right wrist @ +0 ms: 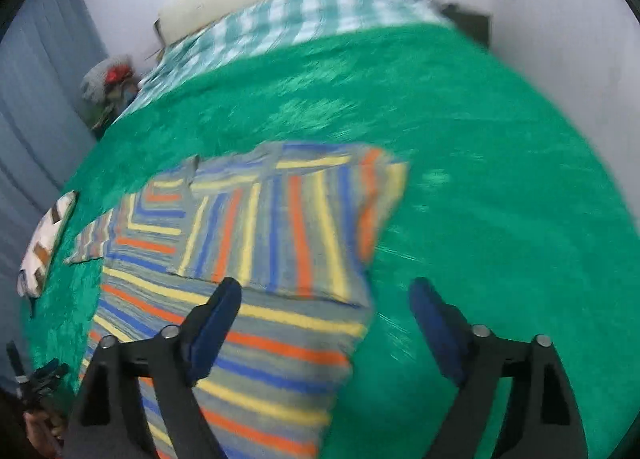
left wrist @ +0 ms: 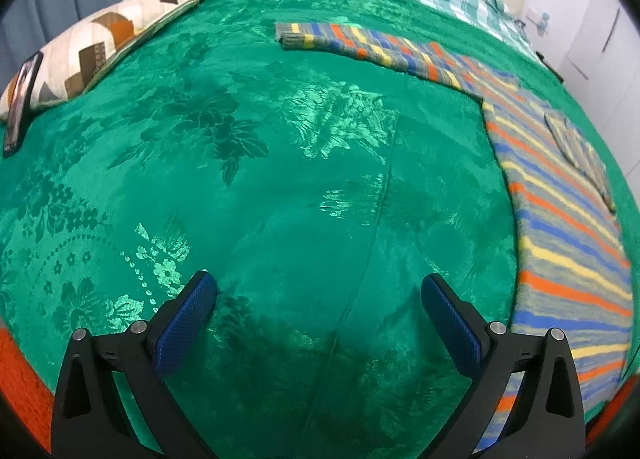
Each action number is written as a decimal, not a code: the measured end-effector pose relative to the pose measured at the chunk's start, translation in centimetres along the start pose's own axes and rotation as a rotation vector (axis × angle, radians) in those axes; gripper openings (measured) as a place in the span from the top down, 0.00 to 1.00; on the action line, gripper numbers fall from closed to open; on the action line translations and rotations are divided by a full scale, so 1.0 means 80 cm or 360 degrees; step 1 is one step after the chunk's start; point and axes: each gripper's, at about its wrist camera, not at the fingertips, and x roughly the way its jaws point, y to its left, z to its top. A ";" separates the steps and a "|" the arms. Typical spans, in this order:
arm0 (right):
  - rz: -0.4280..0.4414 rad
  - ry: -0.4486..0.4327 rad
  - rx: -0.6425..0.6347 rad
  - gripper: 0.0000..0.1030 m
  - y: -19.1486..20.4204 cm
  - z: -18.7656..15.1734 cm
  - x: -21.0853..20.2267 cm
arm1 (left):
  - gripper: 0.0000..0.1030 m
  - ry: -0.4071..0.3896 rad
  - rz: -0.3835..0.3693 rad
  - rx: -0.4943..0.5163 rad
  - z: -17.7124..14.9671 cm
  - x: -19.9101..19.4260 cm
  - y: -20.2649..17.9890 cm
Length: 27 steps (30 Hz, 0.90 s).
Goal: Fold small clothes
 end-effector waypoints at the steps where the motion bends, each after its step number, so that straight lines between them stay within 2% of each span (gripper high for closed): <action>1: -0.0052 -0.0032 0.0020 0.15 -0.007 -0.015 -0.016 | 0.01 -0.0002 -0.0007 -0.0008 0.000 -0.001 0.001; 2: -0.0092 -0.0052 0.0041 0.15 -0.012 -0.021 -0.018 | 0.01 -0.0003 -0.0014 -0.0017 -0.001 -0.002 0.002; 7: -0.0266 -0.0087 0.0129 0.15 -0.064 -0.108 -0.081 | 0.01 0.0007 -0.0010 -0.0021 -0.003 0.001 0.004; 10: -0.0368 -0.0143 0.0135 0.11 -0.078 -0.151 -0.115 | 0.00 0.0020 0.0043 0.0023 -0.006 0.009 -0.003; 12: -0.0454 -0.0230 0.0196 0.09 -0.087 -0.180 -0.139 | 0.00 0.0012 0.0092 0.0063 -0.008 0.014 -0.010; 16: -0.0548 -0.0394 0.0277 0.04 -0.086 -0.191 -0.165 | 0.00 -0.0012 0.0109 0.0076 -0.012 0.015 -0.010; 27: -0.0575 -0.0324 0.0061 0.04 -0.056 -0.187 -0.146 | 0.00 -0.0018 0.0115 0.0109 -0.016 0.013 -0.011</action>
